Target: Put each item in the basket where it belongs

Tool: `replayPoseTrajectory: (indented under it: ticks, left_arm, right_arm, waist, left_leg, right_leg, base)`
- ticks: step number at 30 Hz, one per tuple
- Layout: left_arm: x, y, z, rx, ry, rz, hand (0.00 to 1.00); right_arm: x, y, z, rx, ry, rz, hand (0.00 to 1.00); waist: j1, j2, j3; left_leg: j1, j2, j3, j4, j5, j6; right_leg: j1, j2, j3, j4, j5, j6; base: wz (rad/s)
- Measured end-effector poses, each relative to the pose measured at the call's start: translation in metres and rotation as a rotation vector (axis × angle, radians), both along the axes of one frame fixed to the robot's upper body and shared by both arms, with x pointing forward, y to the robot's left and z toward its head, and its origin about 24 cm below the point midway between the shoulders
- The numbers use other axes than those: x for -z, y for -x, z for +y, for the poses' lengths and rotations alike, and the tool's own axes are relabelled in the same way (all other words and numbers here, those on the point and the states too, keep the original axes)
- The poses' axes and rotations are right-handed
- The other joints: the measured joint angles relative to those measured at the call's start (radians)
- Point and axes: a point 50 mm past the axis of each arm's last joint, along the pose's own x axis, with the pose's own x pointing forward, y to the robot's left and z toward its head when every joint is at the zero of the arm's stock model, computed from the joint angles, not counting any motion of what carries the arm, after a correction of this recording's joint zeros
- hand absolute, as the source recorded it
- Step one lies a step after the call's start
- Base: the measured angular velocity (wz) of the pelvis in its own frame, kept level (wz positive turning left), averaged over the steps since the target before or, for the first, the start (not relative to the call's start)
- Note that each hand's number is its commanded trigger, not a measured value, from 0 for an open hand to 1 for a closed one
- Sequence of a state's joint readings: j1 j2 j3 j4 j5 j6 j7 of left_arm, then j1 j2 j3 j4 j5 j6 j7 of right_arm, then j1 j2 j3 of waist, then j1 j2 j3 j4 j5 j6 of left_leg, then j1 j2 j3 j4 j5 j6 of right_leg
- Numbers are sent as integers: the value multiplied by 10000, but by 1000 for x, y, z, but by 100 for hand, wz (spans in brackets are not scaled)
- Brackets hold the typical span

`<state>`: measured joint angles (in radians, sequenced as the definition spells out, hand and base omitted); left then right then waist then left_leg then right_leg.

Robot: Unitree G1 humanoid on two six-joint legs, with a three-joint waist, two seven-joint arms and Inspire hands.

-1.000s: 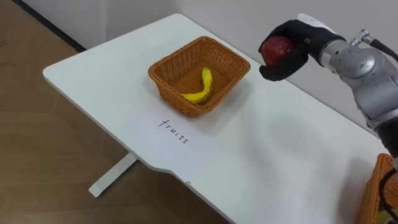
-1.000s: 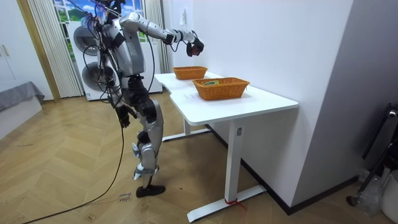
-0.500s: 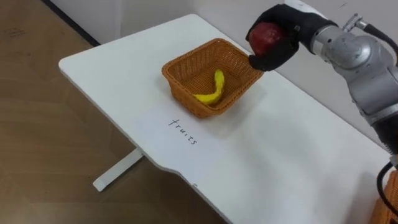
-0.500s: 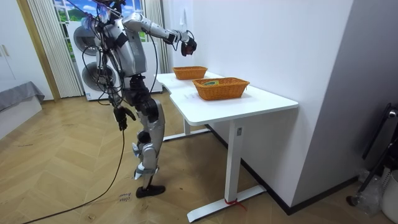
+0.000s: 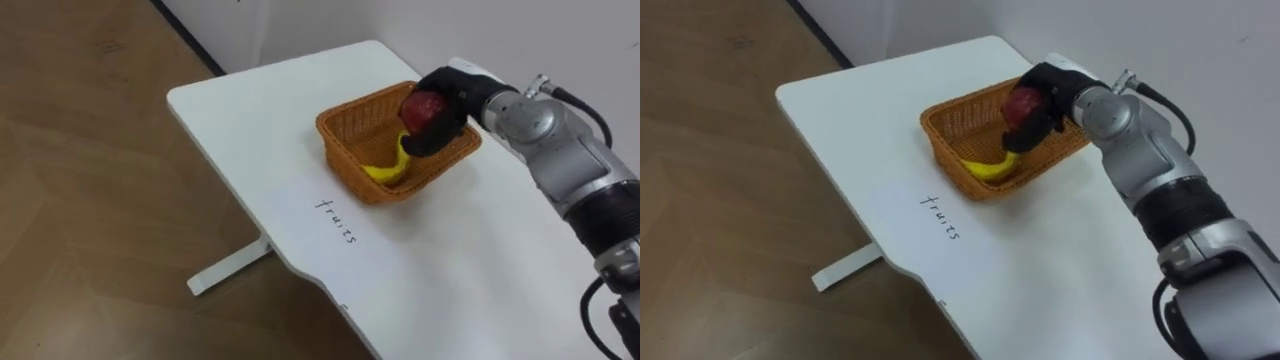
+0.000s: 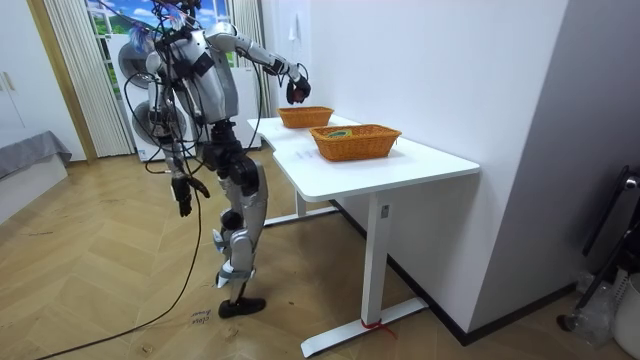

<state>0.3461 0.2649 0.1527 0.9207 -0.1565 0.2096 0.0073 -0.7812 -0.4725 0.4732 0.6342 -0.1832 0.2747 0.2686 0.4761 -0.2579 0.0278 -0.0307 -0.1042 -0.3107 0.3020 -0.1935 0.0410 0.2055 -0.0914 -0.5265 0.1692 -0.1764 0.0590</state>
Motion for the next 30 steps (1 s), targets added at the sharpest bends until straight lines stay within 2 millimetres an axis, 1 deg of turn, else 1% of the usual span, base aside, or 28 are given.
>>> replayPoseTrajectory:
  ticks: [2, 3, 4, 5, 6, 7, 10, 11, 12, 14, 15, 17, 25, 27, 29, 30]
  left_arm:
    - [0, 0, 0, 48, -21, 13, 0]
    - [0, -1, 0, 65, -23, -2, 0]
    - [0, -1, 0, 91, -31, -32, 0]
    - [0, -2, -1, 119, -22, -45, 0]
    - [0, -2, -2, 151, -14, -38, 0]
    - [0, -2, -2, 183, 3, -21, 0]
    - [0, -2, -3, 237, -10, -66, 0]
    - [0, -3, -3, 300, -1, -107, 0]
    - [0, -3, -3, 318, -7, -138, 0]
    - [0, -4, -3, 350, -53, -184, 0]
    - [0, -4, -3, 372, -69, -183, 0]
    - [0, -5, -3, 470, -84, -183, 0]
    - [0, -4, -3, 466, -93, -170, 0]
    - [0, -4, -3, 450, -88, -182, 0]
    - [0, -4, -3, 465, -68, -183, 0]
    - [0, -4, -3, 466, -48, -185, 0]
  right_arm:
    - [4, 0, -3, 109, 106, -12, 100]
    - [5, 0, -4, 160, 125, 29, 100]
    - [9, 0, -7, 276, 151, 133, 77]
    - [12, 1, -11, 445, 208, 224, 30]
    - [13, 1, -12, 522, 231, 259, 3]
    - [15, 1, -15, 643, 263, 292, 0]
    - [16, 1, -17, 787, 305, 182, 0]
    - [18, 1, -19, 823, 311, 180, 0]
    - [18, 1, -20, 851, 302, 190, 0]
    - [21, 2, -22, 960, 227, 235, 0]
    - [22, 2, -23, 1014, 147, 253, 0]
    - [24, 3, -26, 1188, 17, 329, 0]
    - [23, 2, -26, 1248, -243, 149, 0]
    - [23, 2, -26, 1272, -278, 116, 0]
    - [23, 2, -26, 1275, -365, 113, 0]
    - [23, 2, -26, 1277, -384, 104, 0]
  waist:
    - [43, -54, -29]
    - [48, -74, -23]
    - [144, -86, -19]
    - [225, -88, -17]
    - [248, -85, -15]
    - [240, -78, -10]
    - [197, -67, -2]
    - [179, -25, 28]
    - [176, -11, 37]
    - [140, 51, 85]
    - [106, 56, 88]
    - [45, 50, 82]
    - [-29, 62, 65]
    - [-29, 75, 45]
    - [-44, 103, 0]
    - [-55, 121, -2]
  left_leg:
    - [-102, -72, -191, 56, 7, 8]
    - [-110, -83, -214, 53, 16, 17]
    - [-109, -95, -214, 50, 19, 22]
    - [-113, -112, -217, 51, 18, 26]
    - [-118, -122, -222, 51, 21, 31]
    - [-148, -148, -252, 83, 22, 35]
    - [-340, -166, -268, 201, 19, 35]
    - [-407, -183, -286, 250, 19, 35]
    - [-448, -193, -299, 275, 19, 35]
    - [-535, -233, -342, 342, 17, 33]
    - [-565, -249, -365, 364, 17, 32]
    - [-712, -295, -443, 427, 22, 29]
    - [-734, -315, -476, 469, 25, 32]
    - [-723, -314, -476, 469, 25, 33]
    - [-694, -308, -468, 465, 24, 34]
    - [-670, -305, -454, 462, 24, 35]
  right_leg:
    - [-10, -13, -73, -8, -3, 5]
    - [-11, -23, -76, -3, -8, 13]
    - [-11, -32, -31, -4, -14, 23]
    - [-9, -45, -40, -5, -17, 28]
    - [-9, -54, -48, -5, -18, 29]
    - [-15, -57, -60, -5, -19, 30]
    - [-145, -40, -48, -3, -19, 31]
    - [-156, -40, -42, -6, -19, 31]
    - [-161, -41, -46, -7, -21, 34]
    - [-190, -46, -43, -11, -29, 47]
    - [-221, -48, -44, -18, -34, 54]
    - [-335, -57, 2, -10, -44, 67]
    - [-333, -59, 38, -5, -44, 68]
    - [-330, -59, 60, -6, -44, 68]
    - [-326, -61, 67, -8, -44, 68]
    - [-314, -68, 58, -8, -44, 68]
  base:
    - [24]
    - [17]
    - [6]
    - [0]
    - [4]
    - [6]
    - [2]
    - [4]
    - [5]
    - [5]
    - [11]
    - [11]
    - [1]
    - [0]
    - [0]
    - [-5]
